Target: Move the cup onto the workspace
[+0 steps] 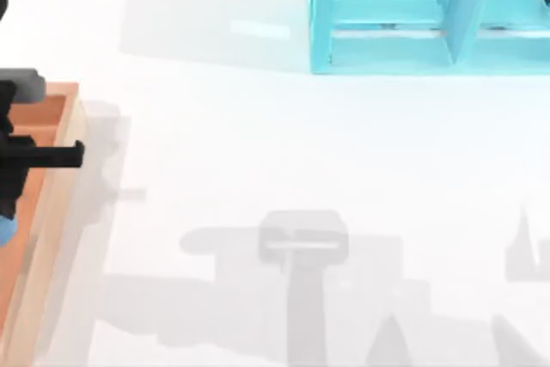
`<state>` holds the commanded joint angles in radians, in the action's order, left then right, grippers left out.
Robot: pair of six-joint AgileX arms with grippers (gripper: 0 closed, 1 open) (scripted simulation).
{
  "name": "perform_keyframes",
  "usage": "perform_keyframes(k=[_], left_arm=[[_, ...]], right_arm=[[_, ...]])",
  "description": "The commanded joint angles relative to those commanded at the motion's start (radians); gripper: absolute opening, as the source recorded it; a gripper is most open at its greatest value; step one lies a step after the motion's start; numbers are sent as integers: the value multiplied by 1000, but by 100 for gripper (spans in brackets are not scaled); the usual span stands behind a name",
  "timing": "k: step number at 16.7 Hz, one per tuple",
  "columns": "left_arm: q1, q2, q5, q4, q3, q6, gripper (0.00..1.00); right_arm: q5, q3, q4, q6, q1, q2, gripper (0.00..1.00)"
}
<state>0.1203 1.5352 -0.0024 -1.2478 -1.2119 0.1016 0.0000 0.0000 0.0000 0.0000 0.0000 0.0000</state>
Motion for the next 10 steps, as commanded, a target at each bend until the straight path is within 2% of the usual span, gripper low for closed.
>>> perform_keyframes(k=[4, 10], left_arm=[[48, 78, -9, -28, -107, 73, 0], [257, 366, -19, -149, -514, 271, 0]], right_arm=[[0, 0, 0, 0, 0, 0, 100], [0, 0, 0, 0, 0, 0, 100]])
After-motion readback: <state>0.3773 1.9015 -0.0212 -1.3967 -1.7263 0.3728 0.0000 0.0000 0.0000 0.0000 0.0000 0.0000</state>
